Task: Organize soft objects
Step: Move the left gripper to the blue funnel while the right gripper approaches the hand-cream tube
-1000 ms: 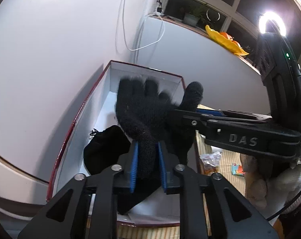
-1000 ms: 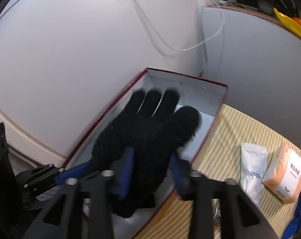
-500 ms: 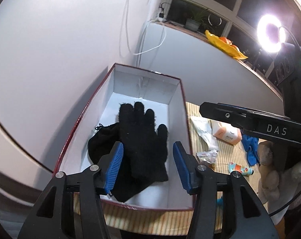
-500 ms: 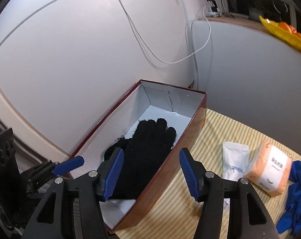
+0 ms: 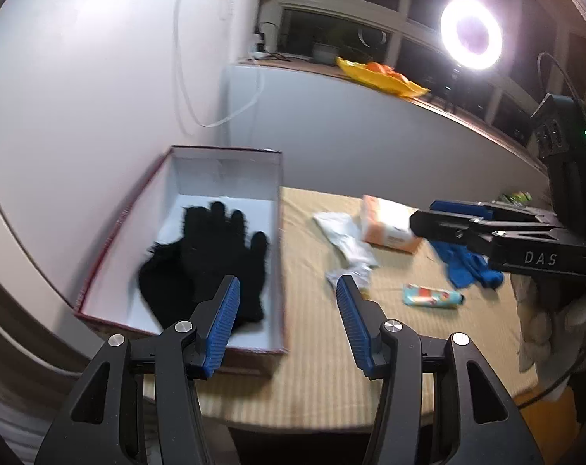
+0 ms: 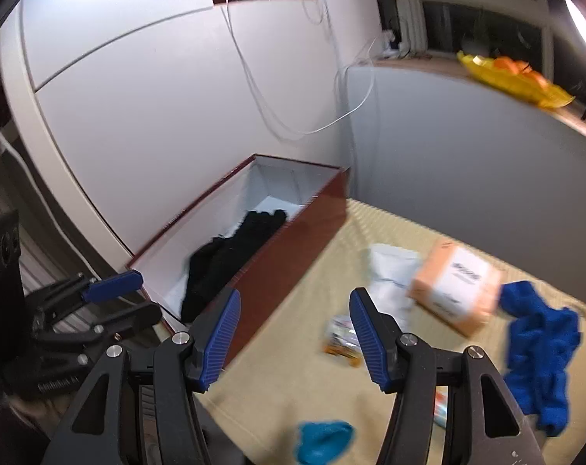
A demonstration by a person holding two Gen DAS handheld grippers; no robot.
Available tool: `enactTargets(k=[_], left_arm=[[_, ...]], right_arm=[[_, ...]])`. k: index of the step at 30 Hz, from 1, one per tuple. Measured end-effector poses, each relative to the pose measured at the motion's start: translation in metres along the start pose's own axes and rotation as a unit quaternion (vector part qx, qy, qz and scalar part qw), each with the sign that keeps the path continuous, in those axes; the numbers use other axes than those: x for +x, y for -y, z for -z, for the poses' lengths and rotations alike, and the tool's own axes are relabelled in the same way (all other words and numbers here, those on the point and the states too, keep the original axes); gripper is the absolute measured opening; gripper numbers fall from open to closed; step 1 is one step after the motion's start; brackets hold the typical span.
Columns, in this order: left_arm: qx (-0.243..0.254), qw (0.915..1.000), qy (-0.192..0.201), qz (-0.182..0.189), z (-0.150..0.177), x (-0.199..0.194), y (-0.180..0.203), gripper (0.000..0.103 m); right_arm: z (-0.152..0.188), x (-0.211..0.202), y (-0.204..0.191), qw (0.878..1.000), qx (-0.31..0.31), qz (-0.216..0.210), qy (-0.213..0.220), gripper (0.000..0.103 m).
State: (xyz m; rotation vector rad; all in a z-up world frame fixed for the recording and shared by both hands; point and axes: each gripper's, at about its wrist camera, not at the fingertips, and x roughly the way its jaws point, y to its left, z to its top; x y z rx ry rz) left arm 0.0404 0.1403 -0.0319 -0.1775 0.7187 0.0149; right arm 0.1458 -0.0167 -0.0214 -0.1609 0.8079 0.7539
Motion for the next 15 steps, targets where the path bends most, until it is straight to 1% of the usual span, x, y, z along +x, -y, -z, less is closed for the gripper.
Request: enactTargets(k=[5, 8, 11, 13, 15], left_arm=[[0.013, 0.9995, -0.015, 0.026, 0.013, 0.003, 0.023, 0.051], [0.022, 0.9988, -0.026, 0.036, 0.019, 0.008, 0.036, 0.051], [0.028, 0.9977, -0.040, 0.047, 0.028, 0.017, 0.050, 0.051], [0.042, 0.9971, -0.049, 0.039, 0.033, 0.023, 0.060, 0.051], [0.052, 0.9959, -0.060, 0.042, 0.038, 0.028, 0.068, 0.051]], right_arm=[[0.025, -0.034, 0.037, 0.999, 0.018, 0.013, 0.024, 0.055], [0.040, -0.047, 0.058, 0.999, 0.027, 0.032, 0.026, 0.055], [0.054, -0.051, 0.077, 0.998, 0.028, 0.059, 0.016, 0.055], [0.064, -0.049, 0.090, 0.998, 0.034, 0.060, 0.001, 0.055], [0.075, -0.044, 0.103, 0.997, 0.041, 0.061, -0.021, 0.055]])
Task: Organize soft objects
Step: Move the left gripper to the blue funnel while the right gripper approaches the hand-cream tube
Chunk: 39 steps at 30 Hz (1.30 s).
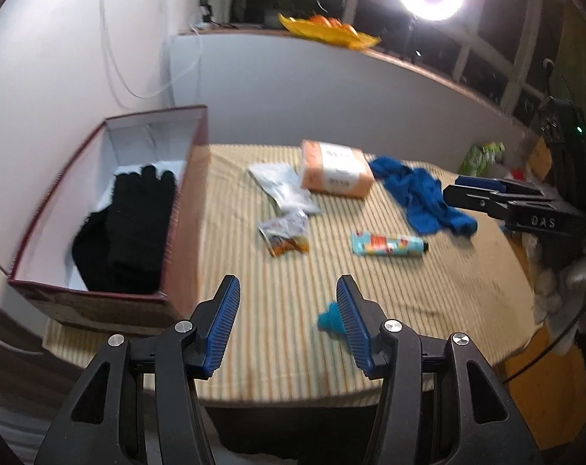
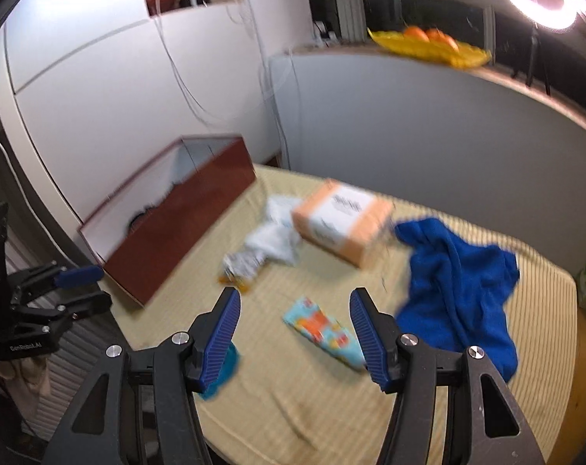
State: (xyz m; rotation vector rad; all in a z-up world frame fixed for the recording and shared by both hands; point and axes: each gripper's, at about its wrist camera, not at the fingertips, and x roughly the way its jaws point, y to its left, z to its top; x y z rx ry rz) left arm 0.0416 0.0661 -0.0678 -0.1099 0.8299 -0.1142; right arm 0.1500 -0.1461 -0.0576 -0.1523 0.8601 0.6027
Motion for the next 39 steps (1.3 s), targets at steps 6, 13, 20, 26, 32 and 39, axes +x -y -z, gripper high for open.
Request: enactTargets(k=[6, 13, 20, 26, 32, 39], left_arm=[[0.022, 0.9989, -0.037, 0.019, 0.014, 0.020, 0.025, 0.051], [0.027, 0.9972, -0.067, 0.019, 0.026, 0.043, 0.046, 0.051], [0.028, 0.9962, -0.082, -0.002, 0.032, 0.068, 0.059, 0.051], [0.029, 0.9960, -0.083, -0.014, 0.027, 0.075, 0.060, 0.051], [0.027, 0.9947, -0.094, -0.031, 0.025, 0.086, 0.051, 0.050], [0.025, 0.9934, -0.105, -0.038, 0.027, 0.095, 0.047, 0.047]], right_arm=[[0.022, 0.019, 0.021, 0.998, -0.019, 0.011, -0.061, 0.055], [0.036, 0.037, 0.022, 0.991, -0.082, 0.042, -0.093, 0.055], [0.042, 0.061, 0.021, 0.981, -0.135, 0.060, -0.122, 0.055], [0.040, 0.079, 0.024, 0.978, -0.150, 0.044, -0.140, 0.055], [0.033, 0.101, 0.022, 0.972, -0.171, 0.034, -0.154, 0.055], [0.031, 0.114, 0.020, 0.970, -0.176, 0.009, -0.169, 0.044]])
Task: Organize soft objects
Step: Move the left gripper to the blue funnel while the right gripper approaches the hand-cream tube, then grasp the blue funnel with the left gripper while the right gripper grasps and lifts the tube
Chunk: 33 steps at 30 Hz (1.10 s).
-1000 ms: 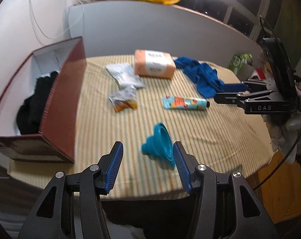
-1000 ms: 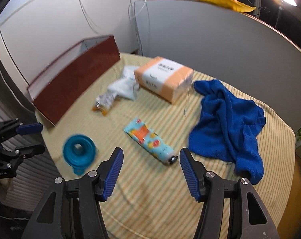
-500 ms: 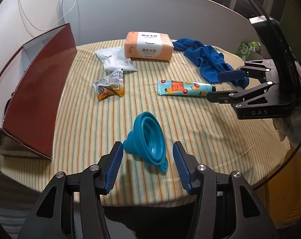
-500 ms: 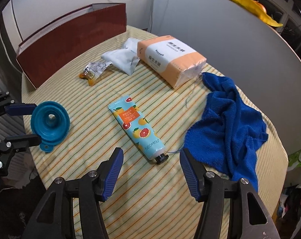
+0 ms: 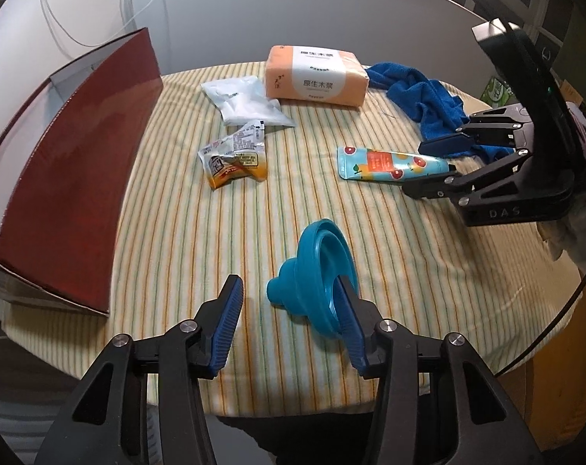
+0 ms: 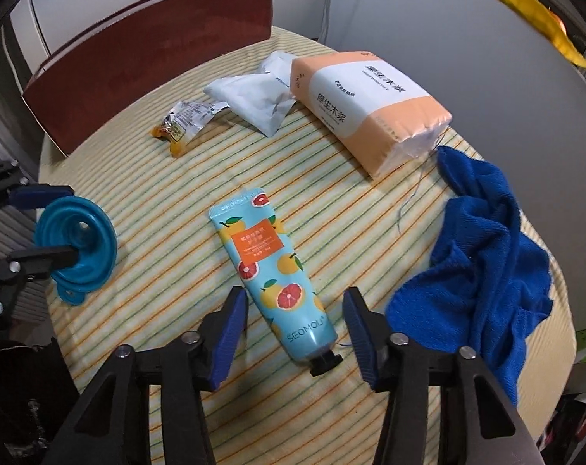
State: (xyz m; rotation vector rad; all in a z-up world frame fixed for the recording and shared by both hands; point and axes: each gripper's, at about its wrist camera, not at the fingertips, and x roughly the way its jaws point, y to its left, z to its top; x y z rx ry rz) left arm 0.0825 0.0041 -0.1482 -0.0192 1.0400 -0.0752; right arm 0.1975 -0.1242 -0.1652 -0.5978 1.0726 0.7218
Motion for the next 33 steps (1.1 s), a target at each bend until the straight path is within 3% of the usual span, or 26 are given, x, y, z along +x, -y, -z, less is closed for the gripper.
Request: enactTargets(k=[7, 12, 23, 33], left_arm=[[0.002, 1.0000, -0.003, 0.002, -0.003, 0.002, 0.004, 0.031], [0.009, 0.9999, -0.003, -0.004, -0.004, 0.004, 0.006, 0.017], [-0.009, 0.9999, 0.013, 0.001, -0.001, -0.001, -0.007, 0.015], [-0.023, 0.9983, 0.051, 0.019, -0.006, -0.030, -0.016, 0.015]], right_arm=[[0.009, -0.004, 0.009, 0.999, 0.025, -0.028, 0.005, 0.028], [0.014, -0.006, 0.008, 0.999, 0.031, -0.033, 0.007, 0.025], [0.023, -0.011, 0.012, 0.996, 0.076, -0.028, 0.036, 0.024], [0.034, -0.044, 0.012, 0.991, 0.108, -0.027, 0.080, 0.023]])
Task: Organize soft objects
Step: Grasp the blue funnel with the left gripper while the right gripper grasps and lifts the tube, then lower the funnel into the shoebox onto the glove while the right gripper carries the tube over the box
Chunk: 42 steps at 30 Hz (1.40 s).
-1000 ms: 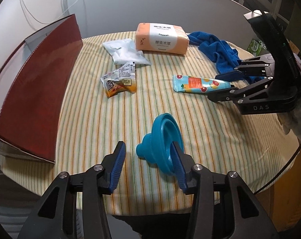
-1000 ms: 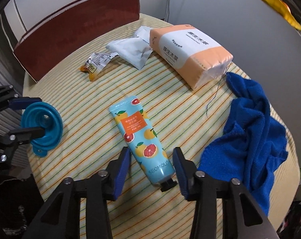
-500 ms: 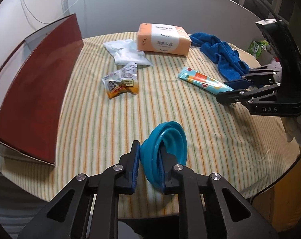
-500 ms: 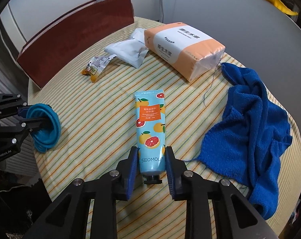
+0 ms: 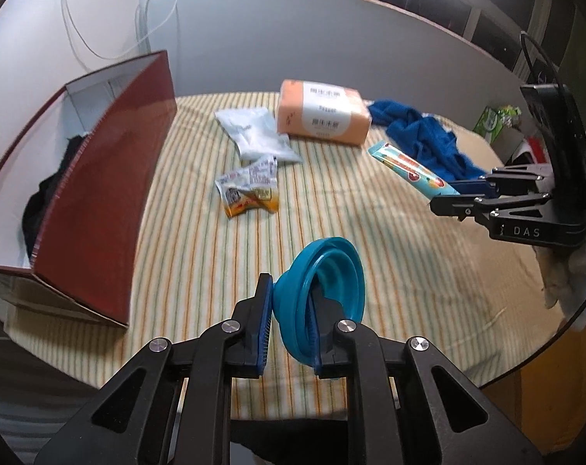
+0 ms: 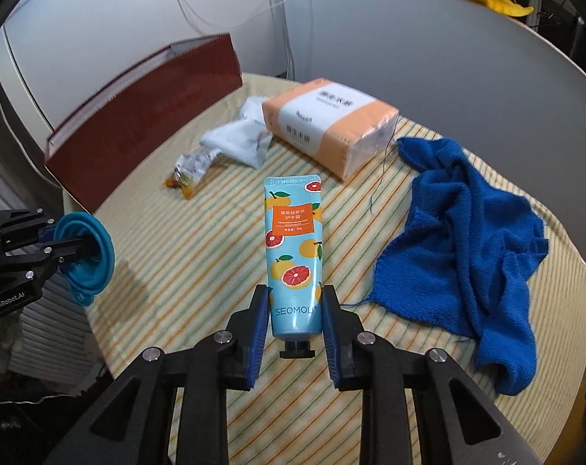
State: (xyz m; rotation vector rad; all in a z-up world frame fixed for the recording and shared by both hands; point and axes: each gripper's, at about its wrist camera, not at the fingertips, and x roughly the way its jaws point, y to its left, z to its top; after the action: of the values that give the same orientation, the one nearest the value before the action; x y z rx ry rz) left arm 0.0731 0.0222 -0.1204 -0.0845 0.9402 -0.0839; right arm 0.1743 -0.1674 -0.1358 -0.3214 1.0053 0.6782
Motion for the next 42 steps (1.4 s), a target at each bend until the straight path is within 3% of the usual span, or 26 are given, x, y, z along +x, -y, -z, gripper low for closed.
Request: enactTargets(k=[11, 20, 30, 42], left_arm=[[-0.026, 0.9979, 0.057, 0.012, -0.012, -0.052, -0.029, 0.015], [-0.060, 0.9923, 0.102, -0.038, -0.021, -0.089, -0.088, 0.015], [-0.087, 0.9835, 0.119, -0.104, -0.032, -0.098, -0.155, 0.015], [-0.077, 0.9805, 0.108, -0.145, -0.042, -0.079, -0.185, 0.015]], right_arm=[[-0.025, -0.042, -0.027, 0.998, -0.009, -0.020, 0.056, 0.024], [-0.082, -0.048, -0.064, 0.994, -0.034, -0.037, 0.092, 0.024], [-0.151, -0.022, -0.106, 0.991, -0.044, -0.064, 0.104, 0.024], [-0.222, 0.031, -0.165, 0.992, -0.062, -0.065, 0.089, 0.024]])
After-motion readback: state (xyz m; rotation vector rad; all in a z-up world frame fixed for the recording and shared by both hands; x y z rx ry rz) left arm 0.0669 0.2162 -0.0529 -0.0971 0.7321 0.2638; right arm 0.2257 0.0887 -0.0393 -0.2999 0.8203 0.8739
